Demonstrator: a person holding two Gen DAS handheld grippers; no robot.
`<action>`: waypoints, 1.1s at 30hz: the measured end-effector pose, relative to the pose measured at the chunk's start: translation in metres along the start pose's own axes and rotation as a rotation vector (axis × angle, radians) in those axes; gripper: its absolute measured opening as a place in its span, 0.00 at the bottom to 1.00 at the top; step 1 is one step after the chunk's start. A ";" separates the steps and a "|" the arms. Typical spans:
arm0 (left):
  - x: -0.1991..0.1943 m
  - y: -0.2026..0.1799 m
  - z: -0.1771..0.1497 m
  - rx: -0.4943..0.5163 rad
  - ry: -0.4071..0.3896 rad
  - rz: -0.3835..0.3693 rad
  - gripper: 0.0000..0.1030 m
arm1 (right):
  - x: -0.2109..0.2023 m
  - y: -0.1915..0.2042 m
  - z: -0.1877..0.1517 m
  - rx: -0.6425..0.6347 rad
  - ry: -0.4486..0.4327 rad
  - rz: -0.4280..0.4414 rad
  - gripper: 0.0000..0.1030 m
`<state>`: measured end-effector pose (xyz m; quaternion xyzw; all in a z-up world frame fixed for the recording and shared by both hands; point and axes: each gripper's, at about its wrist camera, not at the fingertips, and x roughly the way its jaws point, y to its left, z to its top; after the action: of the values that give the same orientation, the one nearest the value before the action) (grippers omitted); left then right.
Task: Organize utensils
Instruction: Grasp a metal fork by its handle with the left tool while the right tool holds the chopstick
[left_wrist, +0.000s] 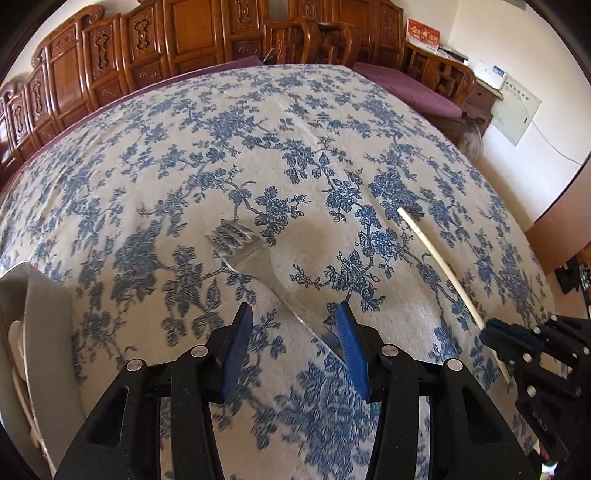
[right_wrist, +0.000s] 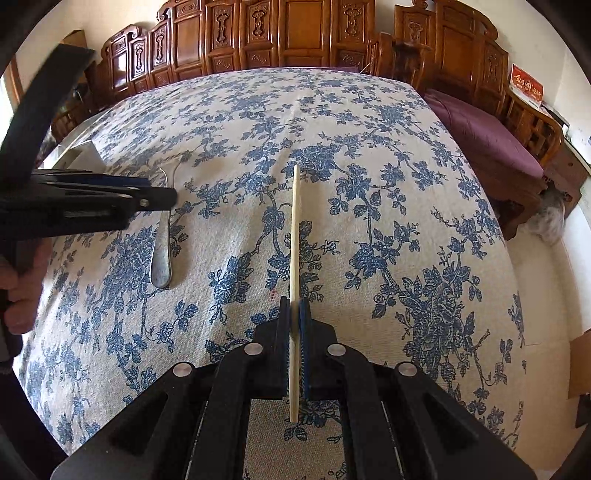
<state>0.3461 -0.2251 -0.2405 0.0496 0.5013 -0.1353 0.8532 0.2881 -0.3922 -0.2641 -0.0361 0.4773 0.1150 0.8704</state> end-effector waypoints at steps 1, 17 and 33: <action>0.003 -0.002 0.001 0.002 0.000 0.004 0.43 | 0.000 0.000 0.000 0.002 -0.001 0.002 0.06; 0.001 0.016 -0.007 0.052 0.032 0.078 0.11 | 0.000 0.001 0.001 0.005 0.002 -0.008 0.06; -0.044 0.051 -0.019 0.059 -0.014 0.066 0.06 | -0.016 0.033 0.011 -0.038 -0.016 -0.022 0.06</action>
<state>0.3236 -0.1640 -0.2141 0.0902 0.4890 -0.1224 0.8589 0.2806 -0.3610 -0.2432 -0.0568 0.4674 0.1150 0.8747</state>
